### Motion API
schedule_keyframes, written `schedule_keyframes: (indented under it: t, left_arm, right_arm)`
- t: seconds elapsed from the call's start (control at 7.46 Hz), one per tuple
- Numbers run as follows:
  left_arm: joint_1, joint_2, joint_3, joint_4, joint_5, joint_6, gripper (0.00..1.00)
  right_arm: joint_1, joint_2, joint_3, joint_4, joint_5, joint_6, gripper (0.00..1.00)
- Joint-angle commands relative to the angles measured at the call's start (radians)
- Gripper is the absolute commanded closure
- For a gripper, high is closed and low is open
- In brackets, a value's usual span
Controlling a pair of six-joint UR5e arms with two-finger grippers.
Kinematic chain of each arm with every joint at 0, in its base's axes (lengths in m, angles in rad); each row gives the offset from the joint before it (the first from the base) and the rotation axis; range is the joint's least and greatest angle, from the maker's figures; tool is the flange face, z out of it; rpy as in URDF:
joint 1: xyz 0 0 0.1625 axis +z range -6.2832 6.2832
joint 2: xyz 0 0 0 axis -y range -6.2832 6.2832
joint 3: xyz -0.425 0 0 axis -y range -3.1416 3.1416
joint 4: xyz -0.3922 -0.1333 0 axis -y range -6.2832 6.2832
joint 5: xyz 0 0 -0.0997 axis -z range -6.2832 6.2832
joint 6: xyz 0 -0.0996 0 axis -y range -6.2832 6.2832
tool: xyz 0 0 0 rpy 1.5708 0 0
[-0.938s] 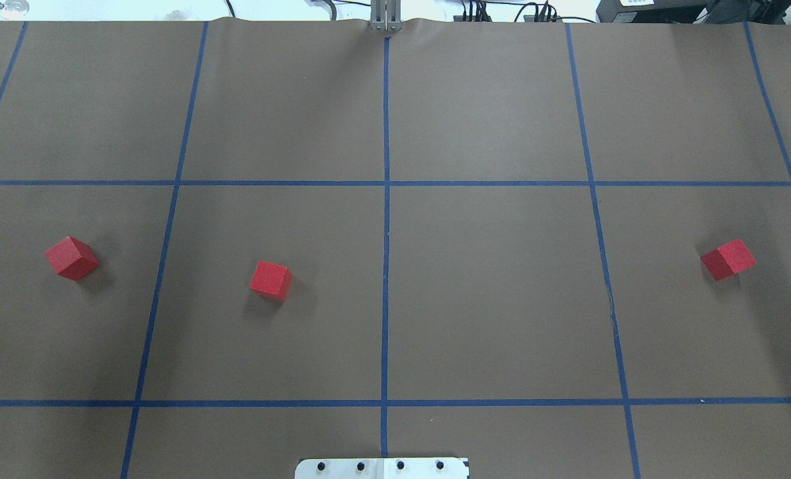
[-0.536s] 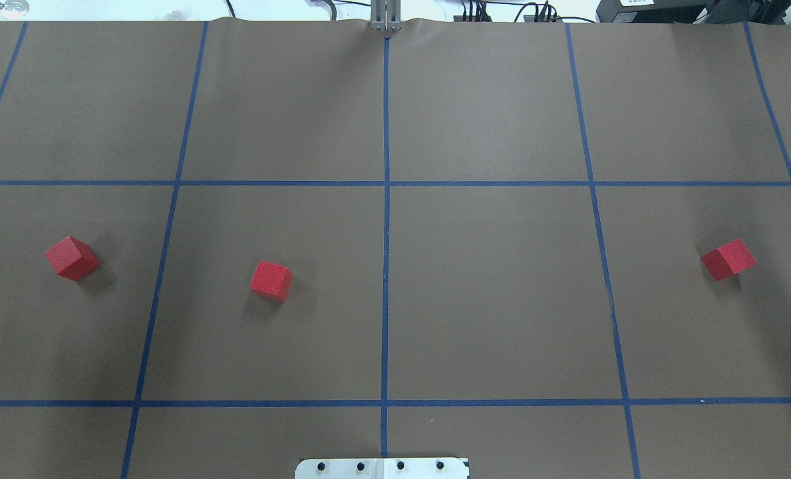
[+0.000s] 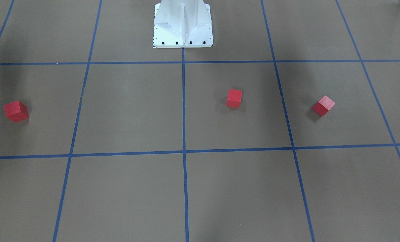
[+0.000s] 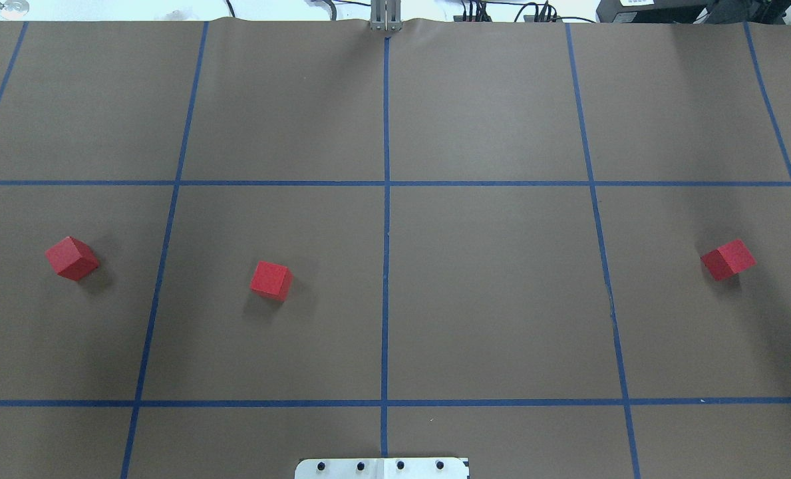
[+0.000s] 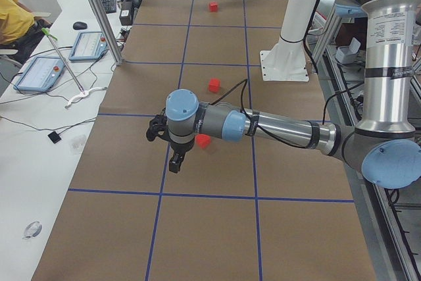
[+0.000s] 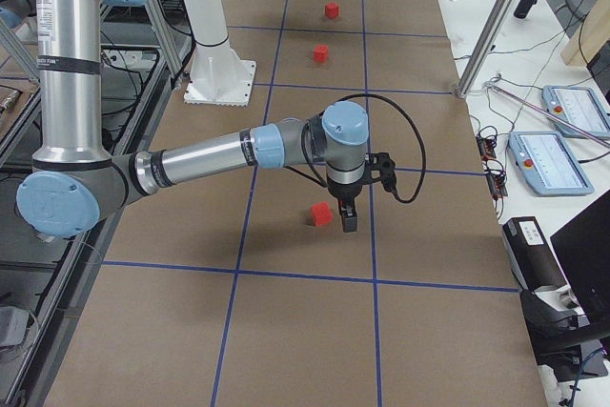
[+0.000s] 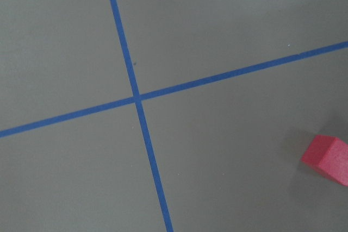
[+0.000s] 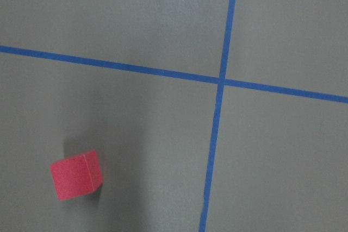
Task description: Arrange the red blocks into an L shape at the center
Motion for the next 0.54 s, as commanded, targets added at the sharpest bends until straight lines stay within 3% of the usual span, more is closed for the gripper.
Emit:
schedule_keyframes:
  t: [0.0, 0.13, 0.4]
  left_arm:
    - [0.0, -0.002, 0.005, -0.013, -0.005, -0.001, 0.0]
    - [0.0, 0.0, 0.004, -0.013, -0.005, -0.001, 0.0]
    - [0.0, 0.0, 0.004, -0.013, -0.007, -0.001, 0.0]
  right_arm:
    - [-0.015, -0.058, -0.074, 0.261, 0.01, -0.001, 0.0]
    - [-0.064, -0.072, -0.11, 0.356, 0.013, 0.043, 0.0]
    - [-0.264, -0.042, -0.116, 0.37, 0.002, 0.173, 0.01]
